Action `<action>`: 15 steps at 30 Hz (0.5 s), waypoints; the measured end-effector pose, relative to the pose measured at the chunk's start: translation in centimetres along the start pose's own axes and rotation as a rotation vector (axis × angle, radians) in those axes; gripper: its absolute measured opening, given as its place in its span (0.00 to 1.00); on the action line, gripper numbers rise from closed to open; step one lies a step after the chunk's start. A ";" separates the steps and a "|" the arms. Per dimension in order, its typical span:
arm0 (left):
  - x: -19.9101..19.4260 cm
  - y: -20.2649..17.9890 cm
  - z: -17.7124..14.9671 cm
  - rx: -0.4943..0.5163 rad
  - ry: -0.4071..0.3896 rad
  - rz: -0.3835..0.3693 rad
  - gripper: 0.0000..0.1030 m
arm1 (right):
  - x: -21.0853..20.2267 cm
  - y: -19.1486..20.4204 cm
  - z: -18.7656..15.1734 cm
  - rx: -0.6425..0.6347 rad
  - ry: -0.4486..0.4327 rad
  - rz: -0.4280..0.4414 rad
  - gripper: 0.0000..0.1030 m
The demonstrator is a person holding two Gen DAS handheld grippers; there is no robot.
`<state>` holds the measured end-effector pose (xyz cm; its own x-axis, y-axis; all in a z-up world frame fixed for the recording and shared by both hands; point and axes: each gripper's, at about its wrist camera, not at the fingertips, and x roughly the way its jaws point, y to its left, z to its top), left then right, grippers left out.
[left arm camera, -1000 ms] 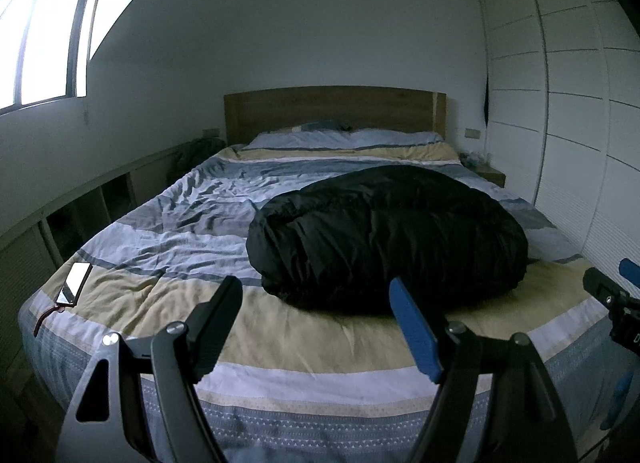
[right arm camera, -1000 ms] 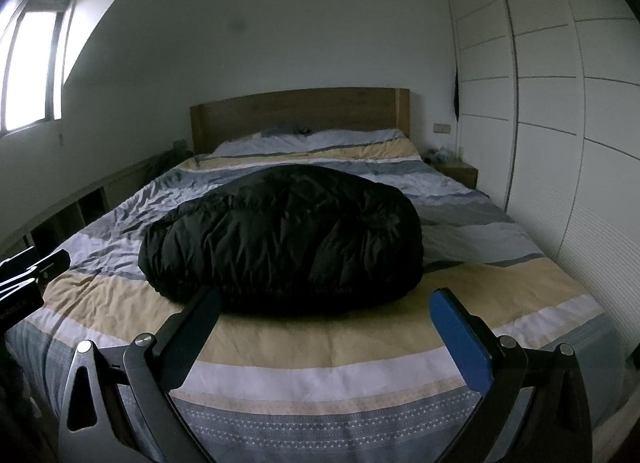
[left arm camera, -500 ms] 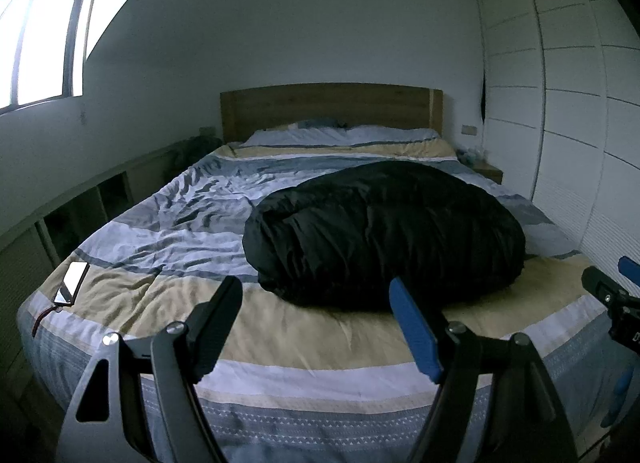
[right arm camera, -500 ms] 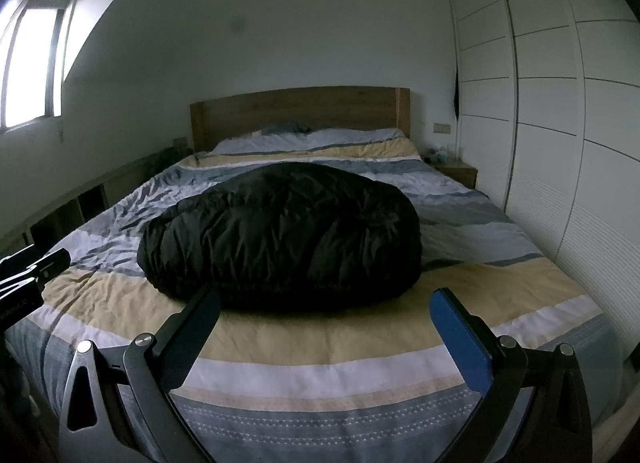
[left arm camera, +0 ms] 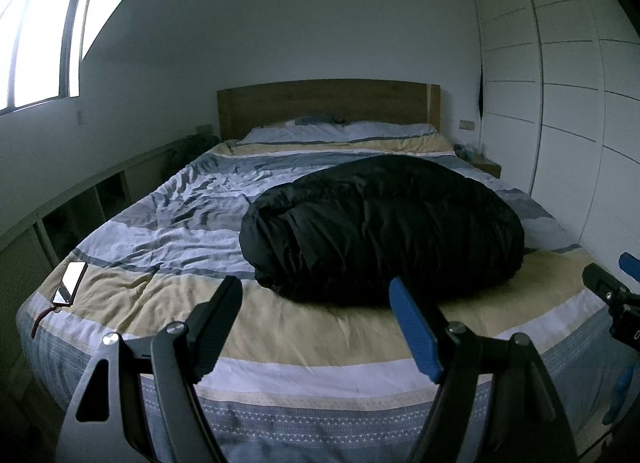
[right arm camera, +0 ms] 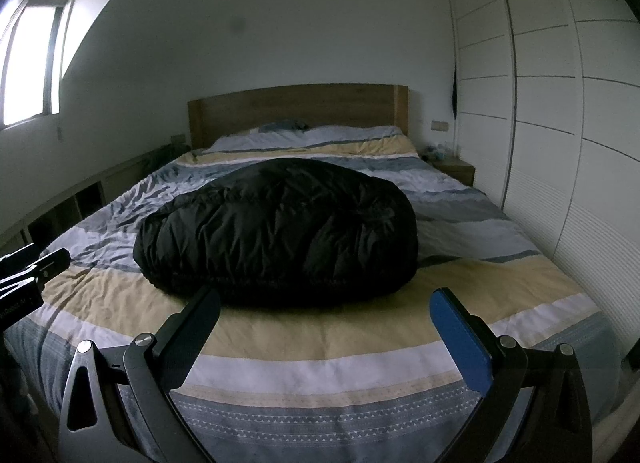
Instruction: Fold large clothes
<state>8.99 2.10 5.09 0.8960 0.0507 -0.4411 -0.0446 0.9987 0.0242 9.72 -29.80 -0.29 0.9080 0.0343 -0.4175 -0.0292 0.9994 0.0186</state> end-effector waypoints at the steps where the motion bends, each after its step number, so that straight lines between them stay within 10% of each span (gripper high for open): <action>1: 0.1 0.0 0.0 -0.001 0.003 0.000 0.73 | 0.0 0.0 0.0 0.000 0.000 0.000 1.00; 15: 0.0 1.4 -0.1 -0.022 0.015 0.006 0.73 | -0.8 -0.7 0.7 0.010 -0.005 0.000 1.00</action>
<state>8.93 3.55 5.05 0.8889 0.0568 -0.4547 -0.0598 0.9982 0.0077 9.32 -30.54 0.63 0.9099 0.0341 -0.4134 -0.0249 0.9993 0.0276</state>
